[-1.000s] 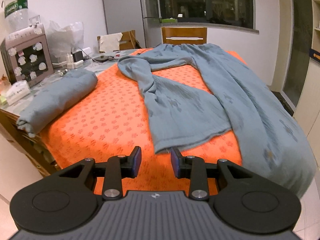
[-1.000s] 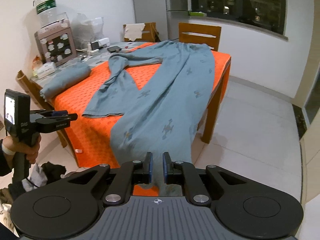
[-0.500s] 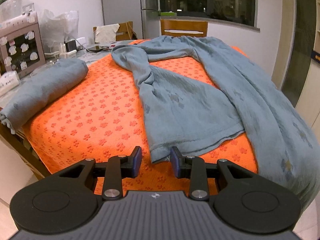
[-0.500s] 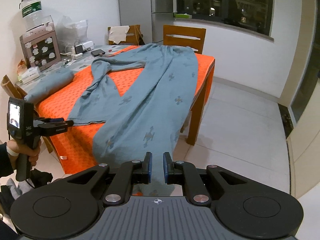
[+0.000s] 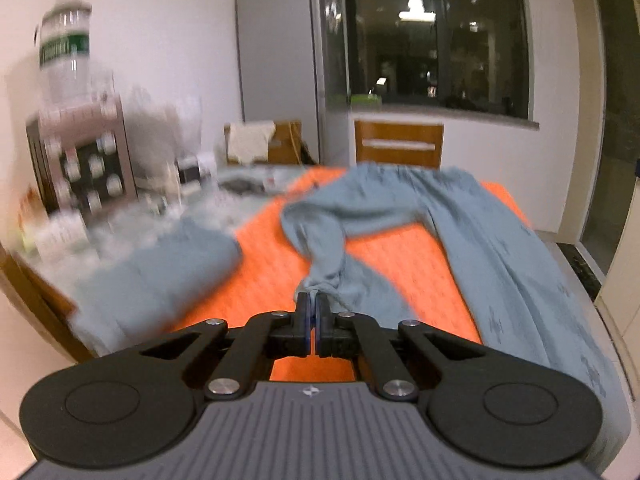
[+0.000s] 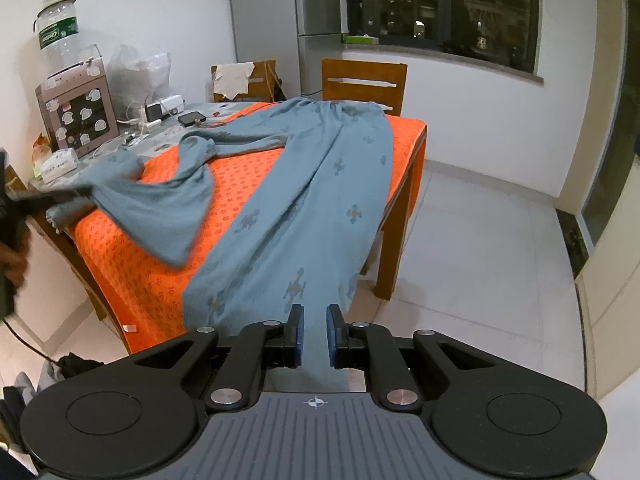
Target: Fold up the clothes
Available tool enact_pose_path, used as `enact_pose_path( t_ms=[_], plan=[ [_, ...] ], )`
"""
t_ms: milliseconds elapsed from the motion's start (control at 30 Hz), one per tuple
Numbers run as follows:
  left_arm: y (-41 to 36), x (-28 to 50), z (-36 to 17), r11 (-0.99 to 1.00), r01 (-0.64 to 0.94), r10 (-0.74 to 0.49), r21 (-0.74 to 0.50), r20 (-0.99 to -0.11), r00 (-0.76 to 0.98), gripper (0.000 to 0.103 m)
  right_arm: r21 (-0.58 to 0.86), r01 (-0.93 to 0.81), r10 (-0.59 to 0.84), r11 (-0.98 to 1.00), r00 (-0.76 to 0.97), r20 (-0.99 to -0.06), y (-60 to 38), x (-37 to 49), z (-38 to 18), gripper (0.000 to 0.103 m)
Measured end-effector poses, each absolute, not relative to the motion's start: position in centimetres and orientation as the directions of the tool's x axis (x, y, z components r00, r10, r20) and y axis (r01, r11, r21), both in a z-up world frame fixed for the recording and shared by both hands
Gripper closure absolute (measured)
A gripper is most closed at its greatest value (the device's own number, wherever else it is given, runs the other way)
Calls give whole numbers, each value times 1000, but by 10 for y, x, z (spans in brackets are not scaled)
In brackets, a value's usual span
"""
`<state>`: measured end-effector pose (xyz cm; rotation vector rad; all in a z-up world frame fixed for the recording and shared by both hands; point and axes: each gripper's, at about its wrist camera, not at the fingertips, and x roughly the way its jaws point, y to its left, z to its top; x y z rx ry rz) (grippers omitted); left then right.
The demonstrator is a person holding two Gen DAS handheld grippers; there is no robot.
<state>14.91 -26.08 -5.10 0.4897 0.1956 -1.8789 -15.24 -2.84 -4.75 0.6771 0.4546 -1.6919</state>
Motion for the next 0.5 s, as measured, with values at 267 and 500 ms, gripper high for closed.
enact_pose_path(
  t_ms=[267,500],
  plan=[
    [-228,143,16,-442,877,-860,189,-367,-354,102,98,975,-765,-198,-91,-638,-34,-147,-47,89],
    [-184,124,48,-531,819,-826,217,-348,-443,102,140,983,-790,-121,-10,-614,-43,-129,-40,89]
  ],
)
